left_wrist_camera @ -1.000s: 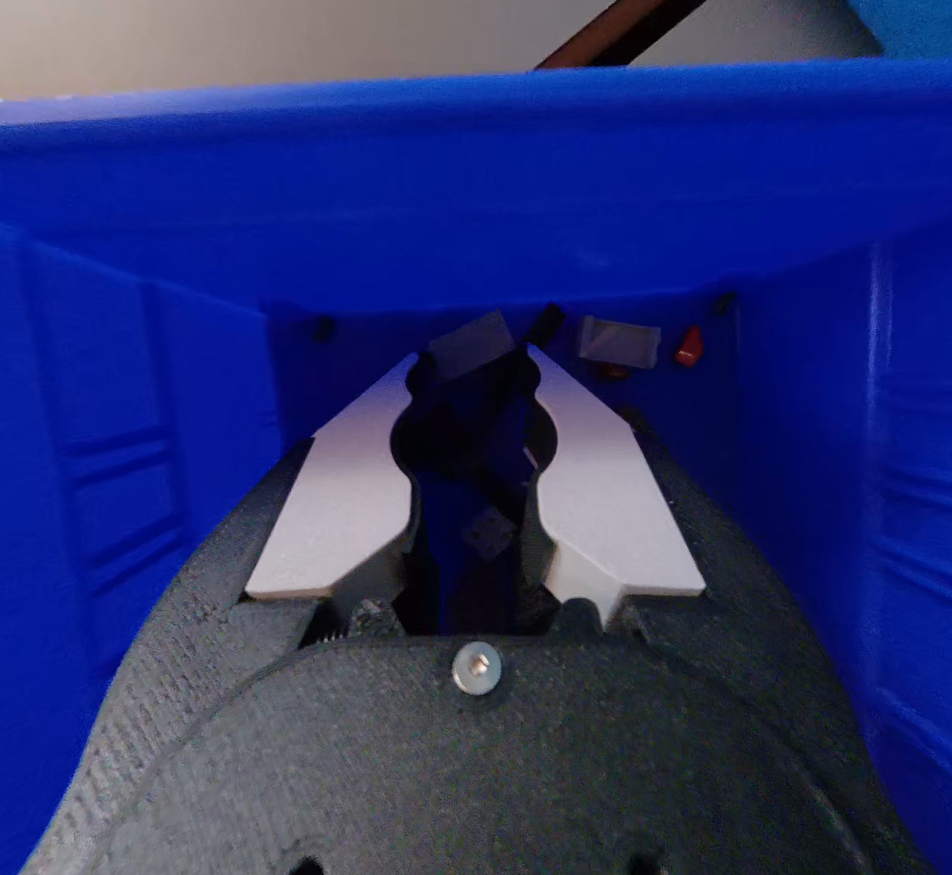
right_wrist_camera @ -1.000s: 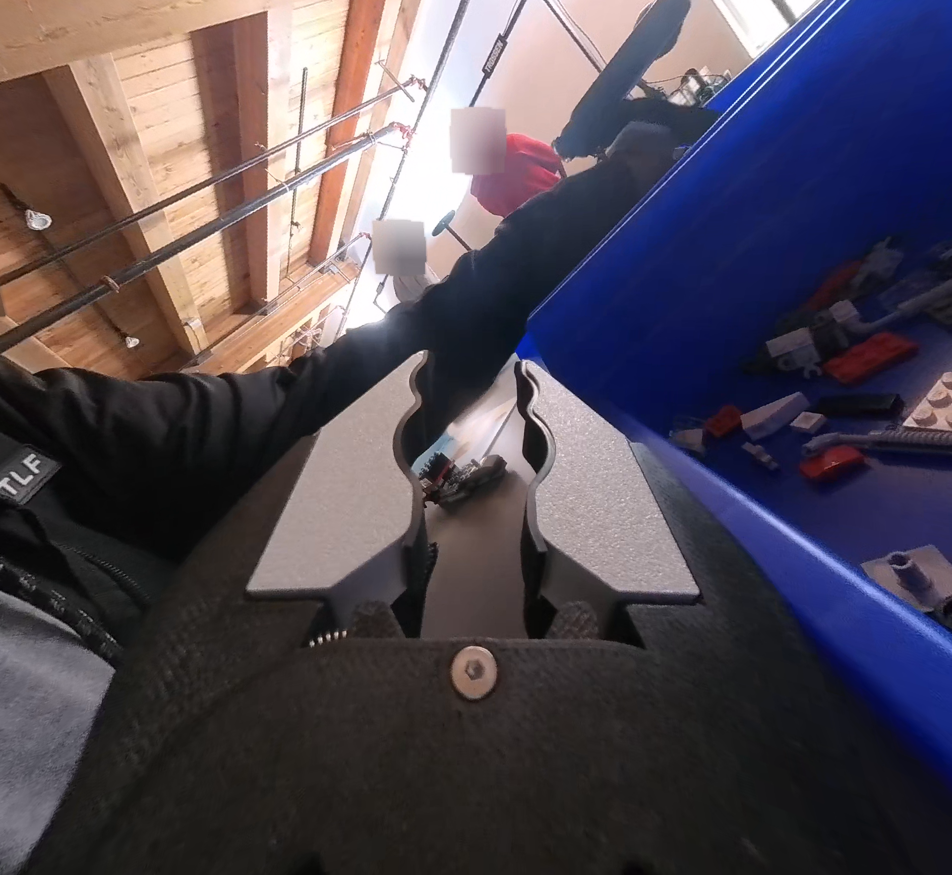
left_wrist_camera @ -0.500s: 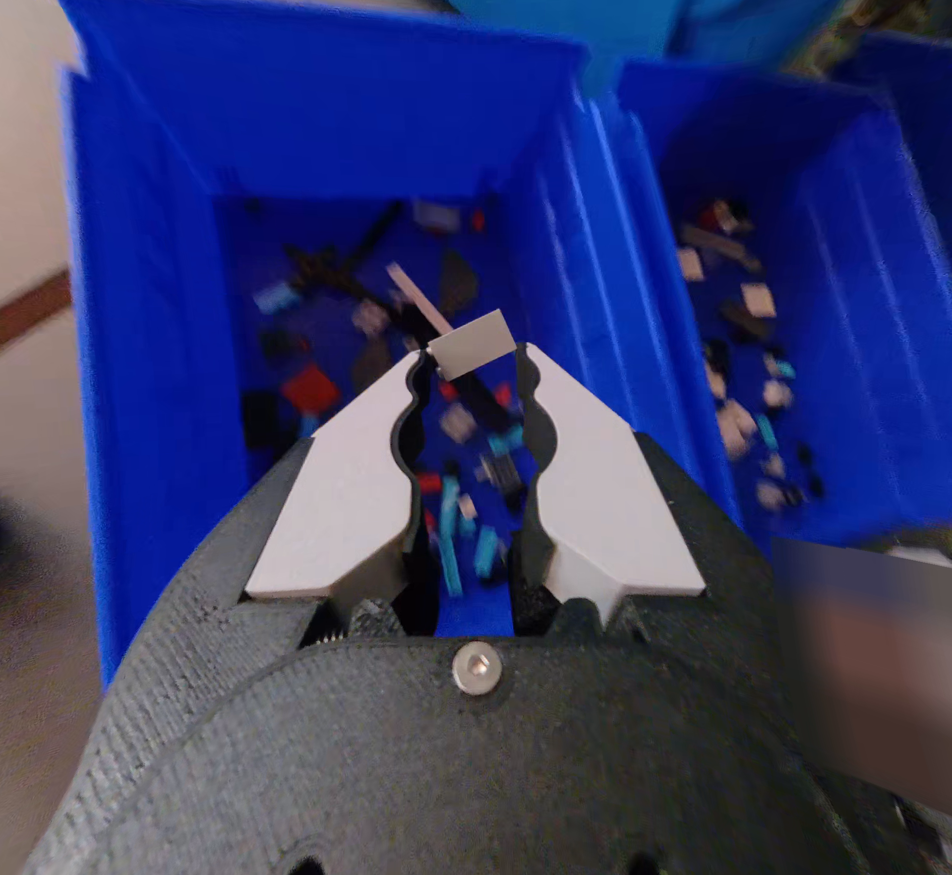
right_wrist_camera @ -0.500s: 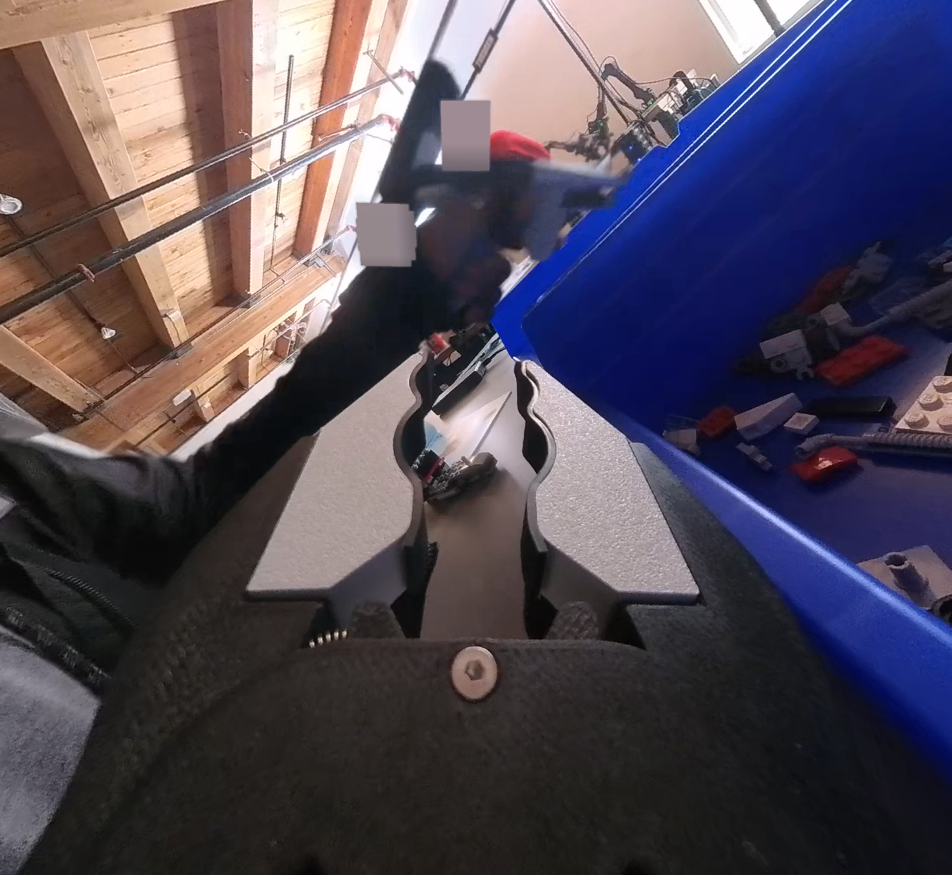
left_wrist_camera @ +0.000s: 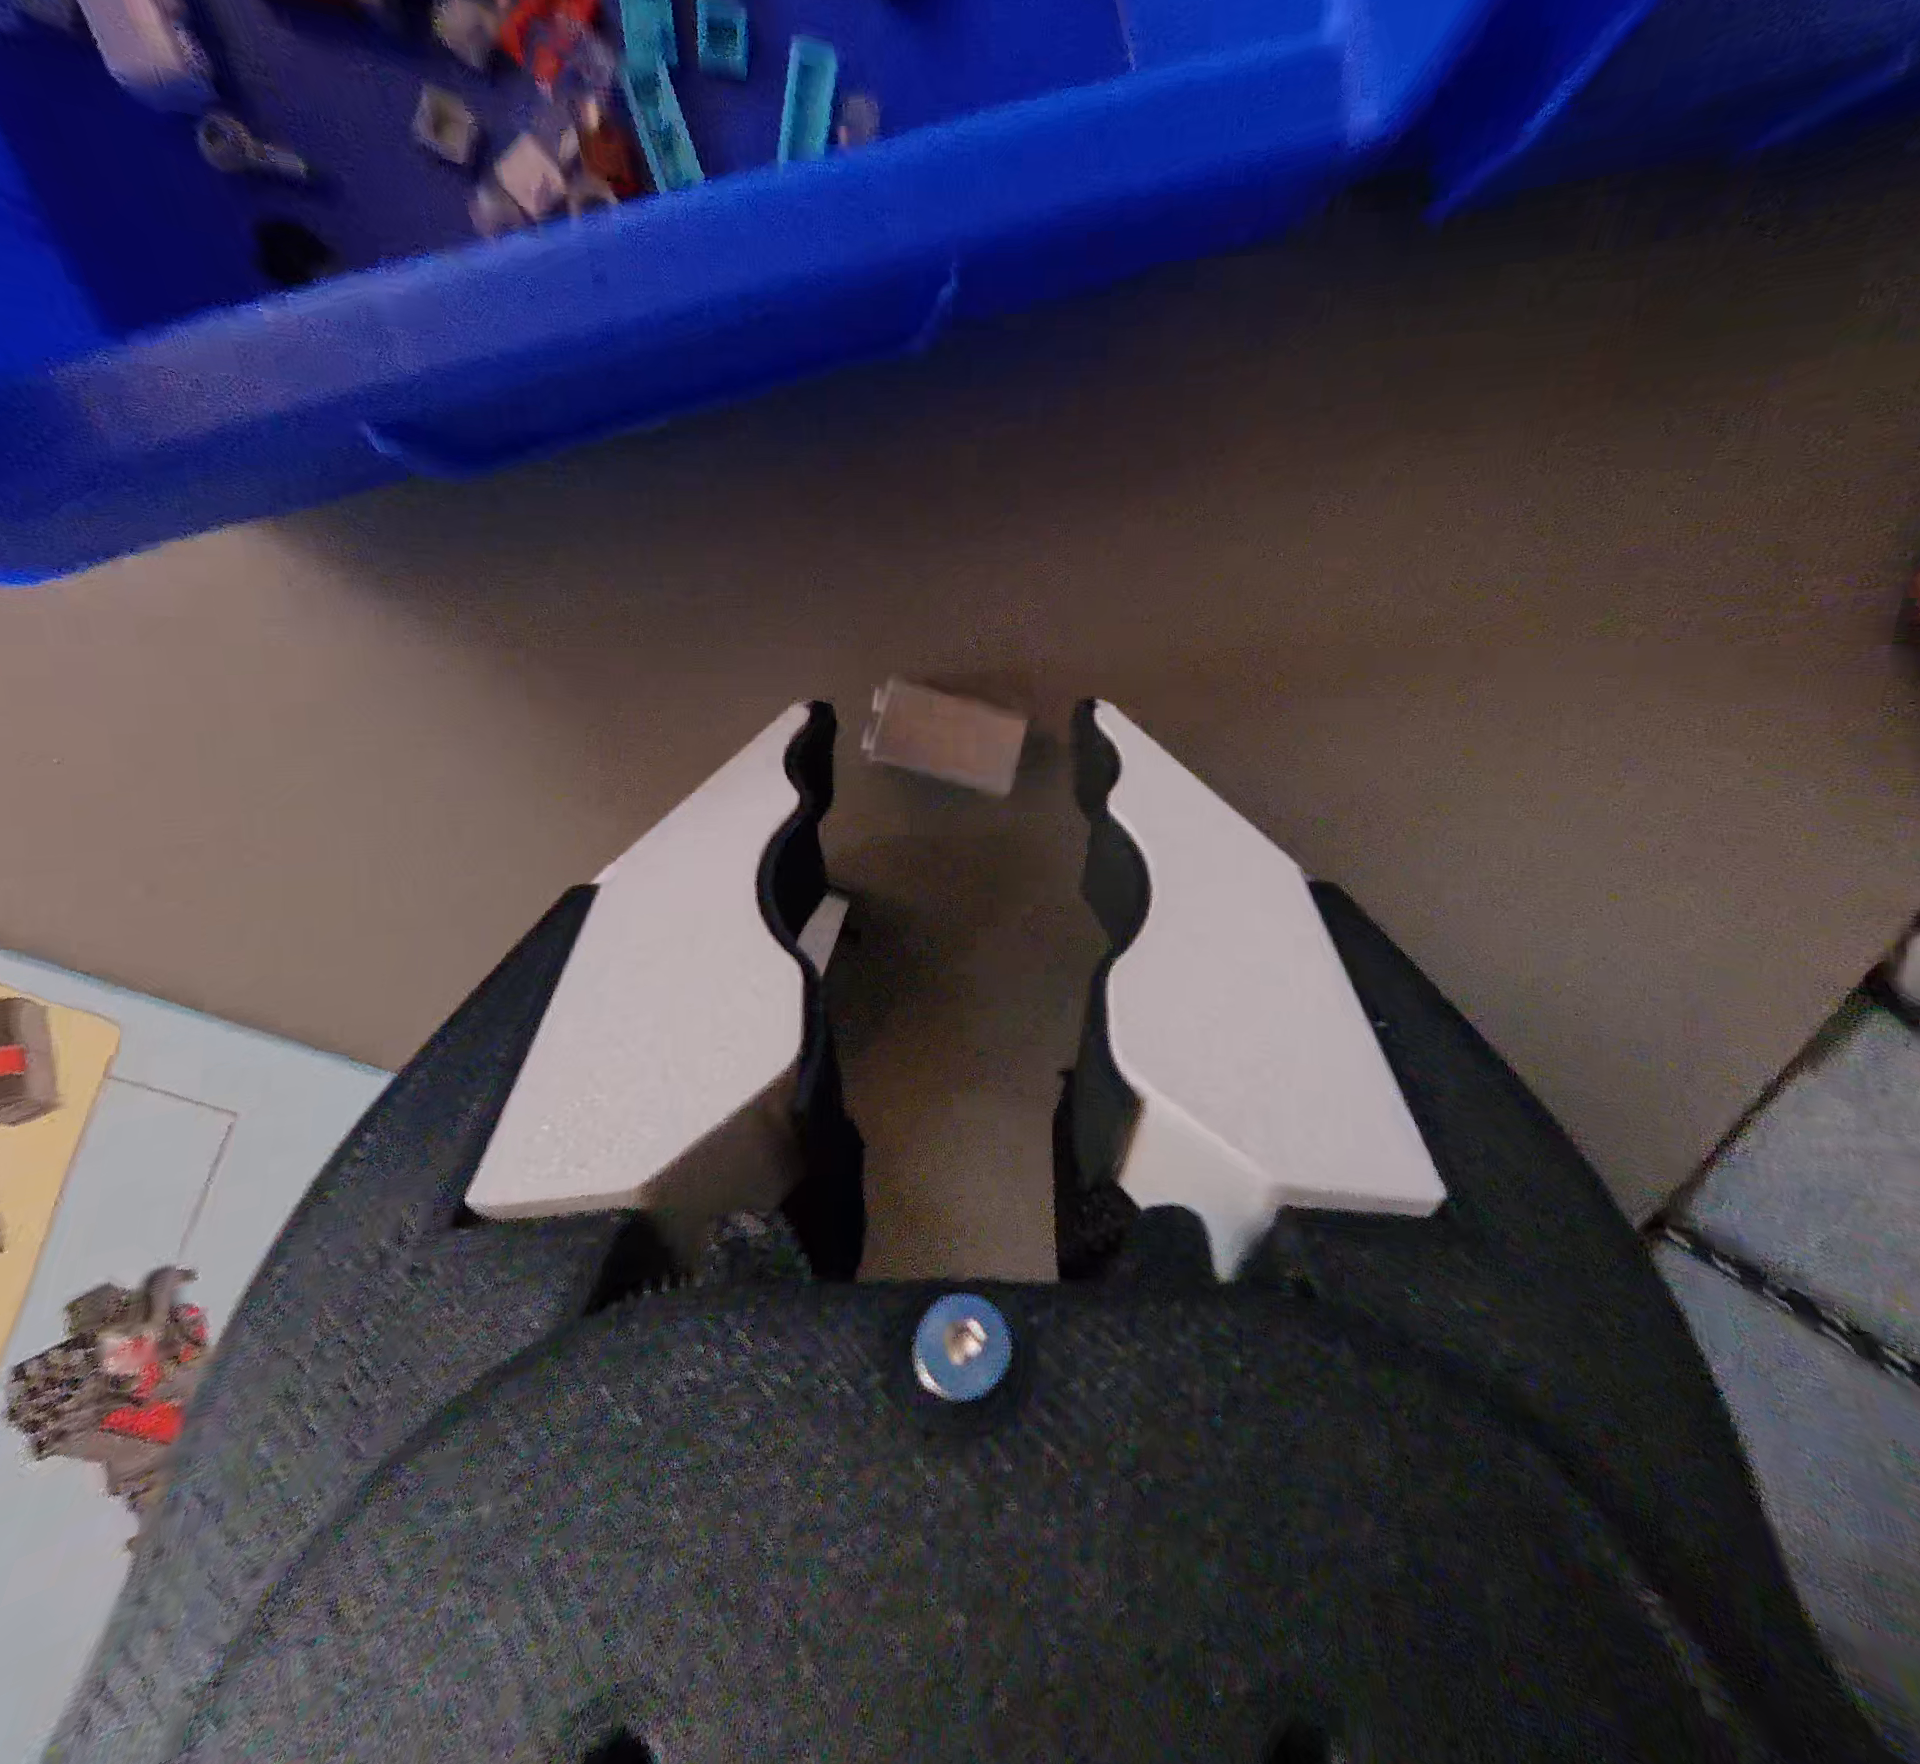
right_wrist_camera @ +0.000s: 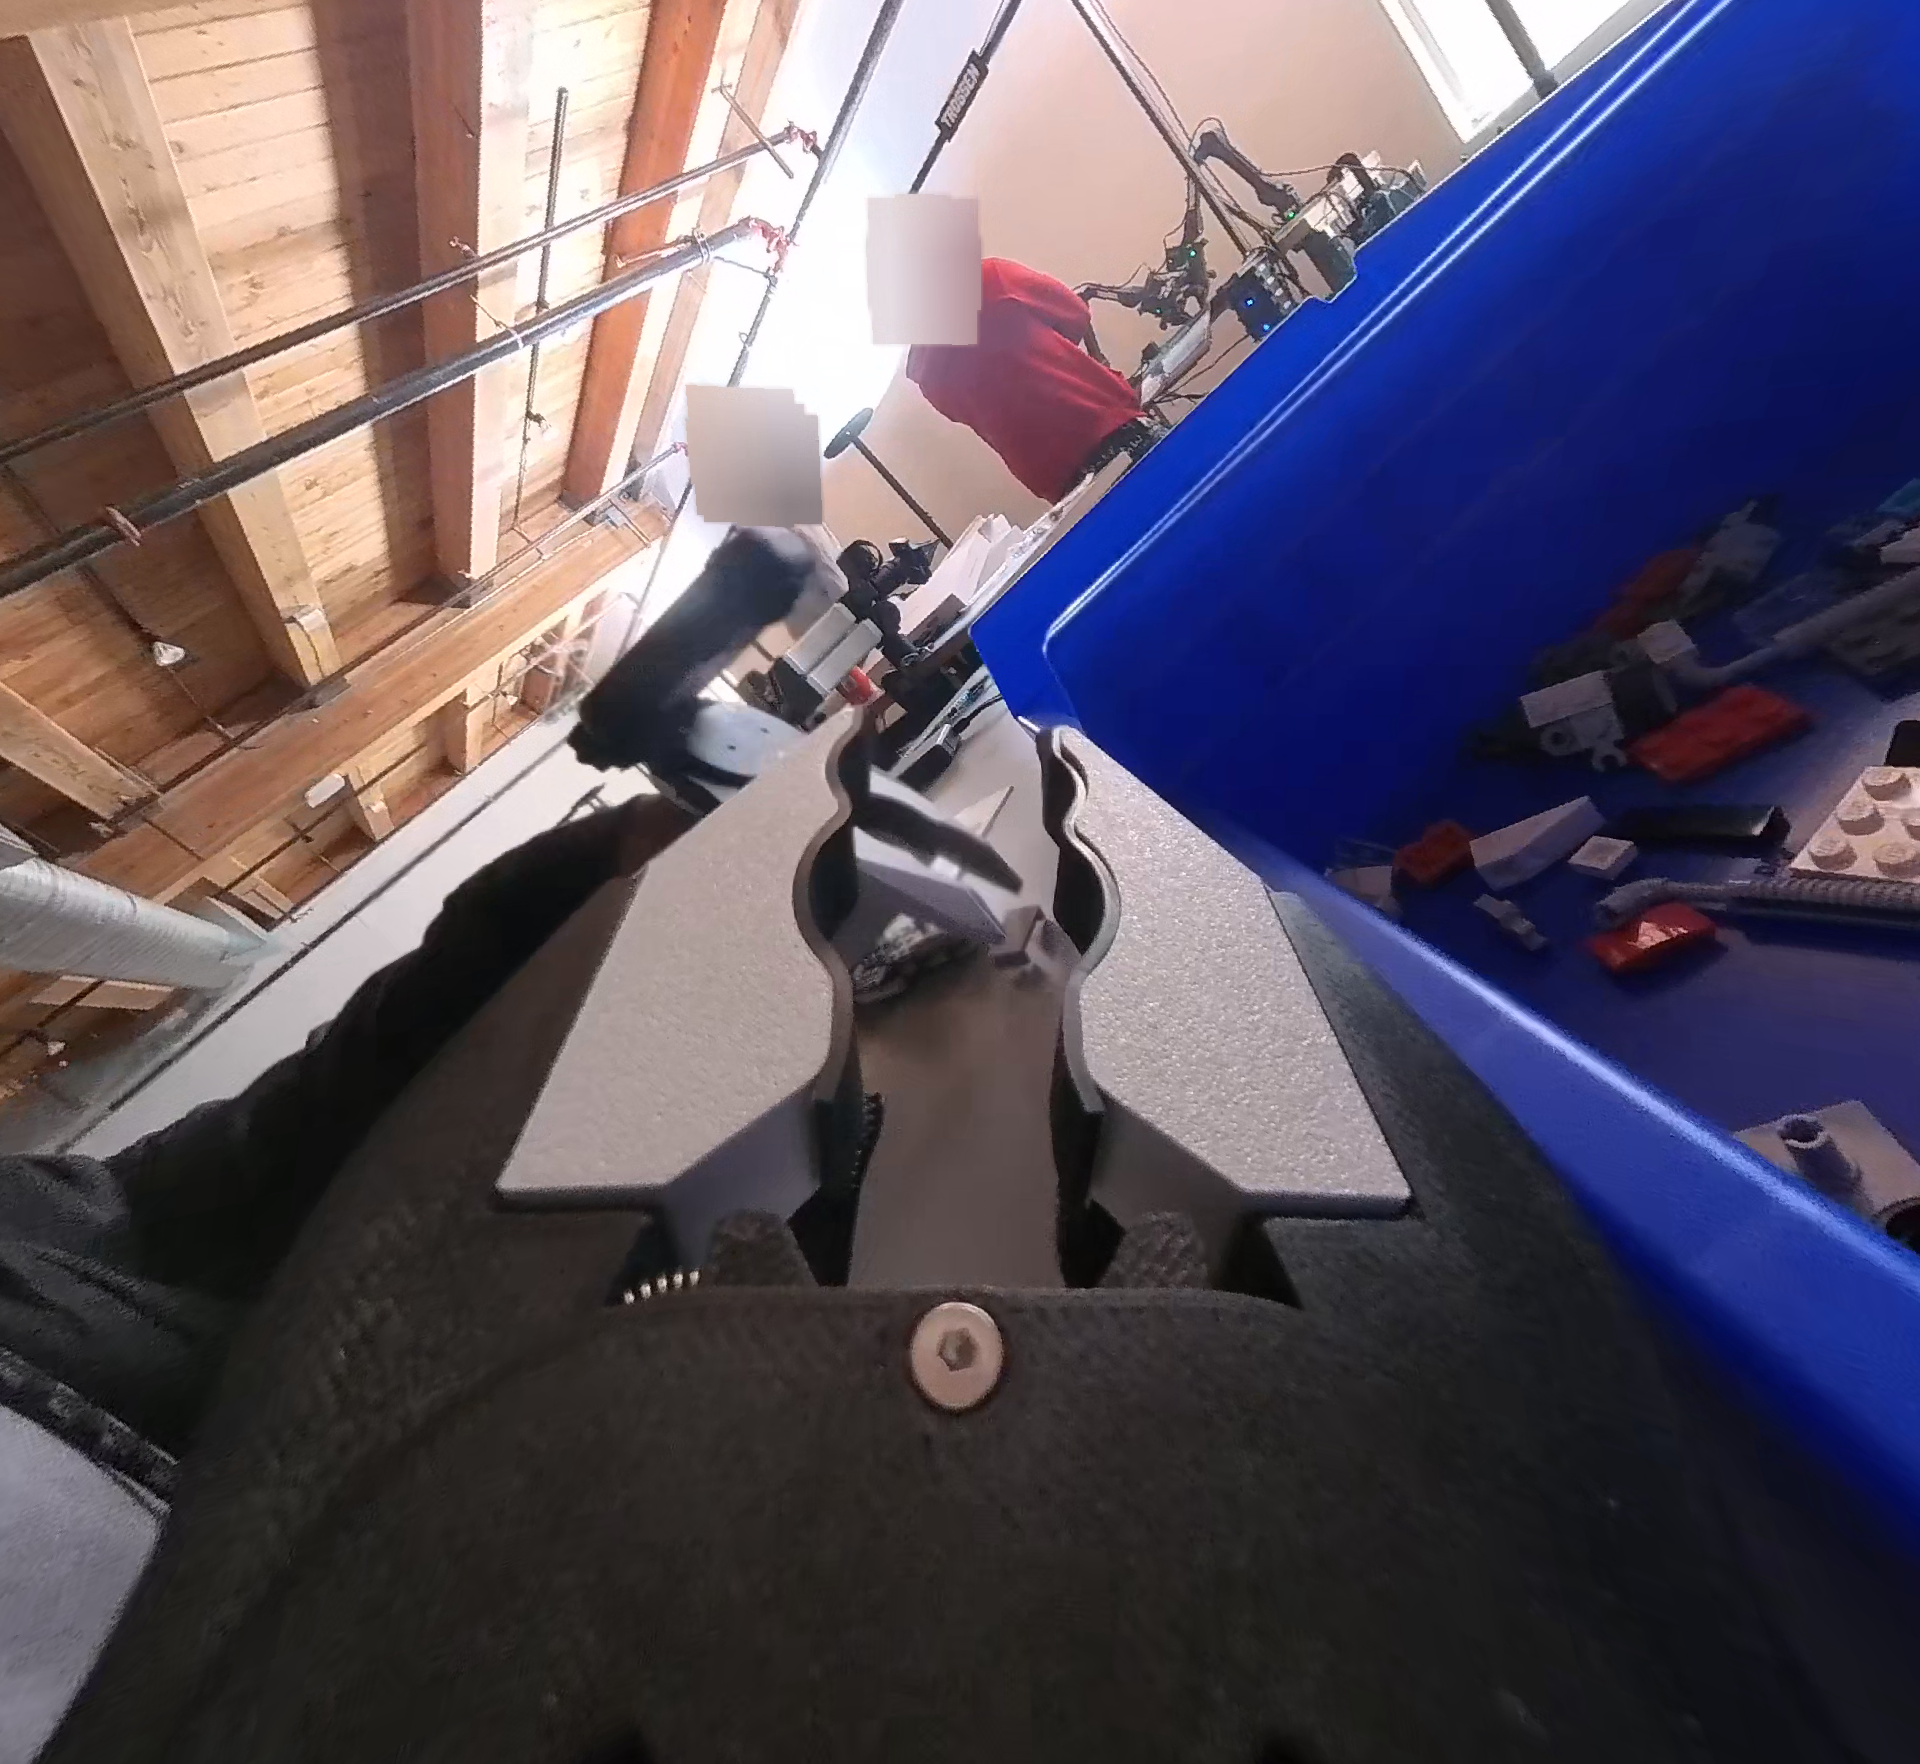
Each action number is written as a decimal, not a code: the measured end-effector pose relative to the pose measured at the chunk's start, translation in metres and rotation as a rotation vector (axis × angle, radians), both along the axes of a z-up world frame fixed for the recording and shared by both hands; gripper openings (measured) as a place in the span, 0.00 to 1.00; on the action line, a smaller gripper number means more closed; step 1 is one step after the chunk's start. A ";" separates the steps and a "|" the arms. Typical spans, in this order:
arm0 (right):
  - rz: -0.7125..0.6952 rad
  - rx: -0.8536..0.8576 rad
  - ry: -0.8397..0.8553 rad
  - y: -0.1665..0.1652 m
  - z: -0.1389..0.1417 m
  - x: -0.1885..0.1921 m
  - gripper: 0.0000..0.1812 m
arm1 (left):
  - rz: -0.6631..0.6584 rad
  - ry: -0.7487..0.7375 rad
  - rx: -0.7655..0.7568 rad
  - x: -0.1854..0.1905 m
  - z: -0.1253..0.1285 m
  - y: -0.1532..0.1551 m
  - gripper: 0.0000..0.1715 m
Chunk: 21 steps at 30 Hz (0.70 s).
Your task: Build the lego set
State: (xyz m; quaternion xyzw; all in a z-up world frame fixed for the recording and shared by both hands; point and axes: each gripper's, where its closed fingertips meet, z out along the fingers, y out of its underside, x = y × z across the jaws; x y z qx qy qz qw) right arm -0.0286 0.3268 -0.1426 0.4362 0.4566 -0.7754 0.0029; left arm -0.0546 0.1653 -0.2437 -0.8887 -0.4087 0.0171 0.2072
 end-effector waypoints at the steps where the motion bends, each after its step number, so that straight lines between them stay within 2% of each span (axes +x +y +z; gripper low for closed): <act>1: 0.000 -0.011 -0.004 0.001 0.000 0.000 0.18 | -0.012 0.021 0.028 -0.004 0.014 0.003 0.29; 5: -0.003 0.008 -0.002 -0.001 -0.001 -0.001 0.18 | -0.074 0.177 0.192 -0.052 0.089 0.037 0.28; 7: -0.005 0.054 0.012 -0.006 -0.002 0.000 0.18 | -0.089 0.233 0.257 -0.093 0.110 0.063 0.27; 8: -0.006 0.072 0.019 -0.008 -0.002 0.001 0.18 | -0.082 0.243 0.277 -0.117 0.112 0.075 0.27; 11: -0.010 0.064 0.020 -0.007 -0.002 0.001 0.18 | -0.061 0.243 0.301 -0.187 0.096 0.115 0.27; 15: -0.005 0.000 -0.013 0.001 -0.002 -0.003 0.18 | -0.012 0.203 0.229 -0.256 0.043 0.145 0.26; 18: -0.002 0.011 -0.013 -0.001 -0.003 -0.003 0.18 | 0.028 0.176 0.162 -0.280 0.012 0.148 0.26; 21: 0.007 0.025 -0.007 -0.004 -0.003 -0.004 0.18 | 0.023 0.164 0.124 -0.284 -0.004 0.149 0.24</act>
